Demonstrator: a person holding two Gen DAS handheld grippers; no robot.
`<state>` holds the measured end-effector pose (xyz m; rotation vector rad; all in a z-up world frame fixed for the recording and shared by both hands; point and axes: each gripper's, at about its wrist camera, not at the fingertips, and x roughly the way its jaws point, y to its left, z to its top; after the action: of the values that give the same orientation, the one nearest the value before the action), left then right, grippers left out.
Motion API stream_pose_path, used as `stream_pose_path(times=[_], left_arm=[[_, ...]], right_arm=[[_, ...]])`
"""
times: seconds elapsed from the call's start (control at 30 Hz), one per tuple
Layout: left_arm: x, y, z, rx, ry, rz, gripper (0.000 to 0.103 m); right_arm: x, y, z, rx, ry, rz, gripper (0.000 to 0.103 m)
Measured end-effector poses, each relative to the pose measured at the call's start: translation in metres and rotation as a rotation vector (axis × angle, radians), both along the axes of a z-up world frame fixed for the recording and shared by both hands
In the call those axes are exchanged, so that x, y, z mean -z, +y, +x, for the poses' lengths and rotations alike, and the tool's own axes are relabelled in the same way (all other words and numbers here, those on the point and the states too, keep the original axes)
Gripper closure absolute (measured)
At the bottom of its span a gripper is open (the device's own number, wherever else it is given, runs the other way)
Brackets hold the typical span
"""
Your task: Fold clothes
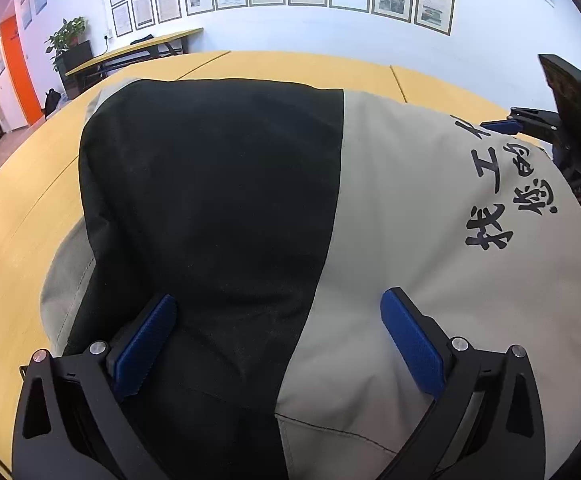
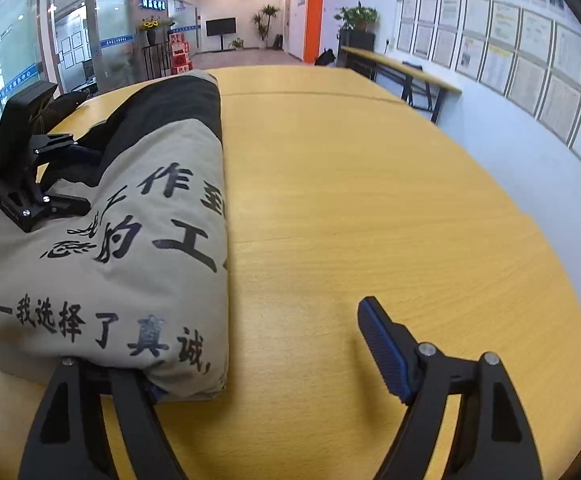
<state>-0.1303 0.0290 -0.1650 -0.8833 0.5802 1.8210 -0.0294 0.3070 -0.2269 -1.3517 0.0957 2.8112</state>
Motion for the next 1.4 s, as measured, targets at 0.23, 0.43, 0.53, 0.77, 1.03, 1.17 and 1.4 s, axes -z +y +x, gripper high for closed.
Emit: stream_pose_path(times=[0.23,0.43,0.53,0.77,1.03,1.17,1.4], left_arm=[[0.0,-0.001,-0.004,-0.001,-0.007,-0.001,0.0],[-0.001,-0.004,-0.001,-0.004,-0.004,-0.001,0.0],[-0.002,-0.005,-0.001,-0.005,-0.004,0.0,0.0],[-0.003,-0.003,-0.006,-0.002,0.008,-0.008,0.0],[-0.011,-0.006,-0.005,-0.042,0.014,-0.034,0.0],[-0.059,-0.008,0.036,0.005,0.037,-0.027,0.0],[-0.042,0.017,0.152,0.362,0.12,-0.157,0.0]], right_arm=[[-0.037,0.02,0.03,-0.09,-0.111,-0.049,0.021],[-0.136,0.011,0.015,-0.401,0.08,-0.097,0.025],[-0.114,-0.033,-0.028,-0.583,-0.037,-0.133,0.037],[-0.02,-0.025,-0.053,-0.532,-0.26,-0.194,0.07],[-0.035,-0.037,-0.063,-0.595,-0.317,-0.175,0.07],[-0.09,-0.04,-0.094,-0.693,-0.168,-0.295,0.053],[-0.102,-0.059,-0.245,-0.788,-0.143,-0.418,0.044]])
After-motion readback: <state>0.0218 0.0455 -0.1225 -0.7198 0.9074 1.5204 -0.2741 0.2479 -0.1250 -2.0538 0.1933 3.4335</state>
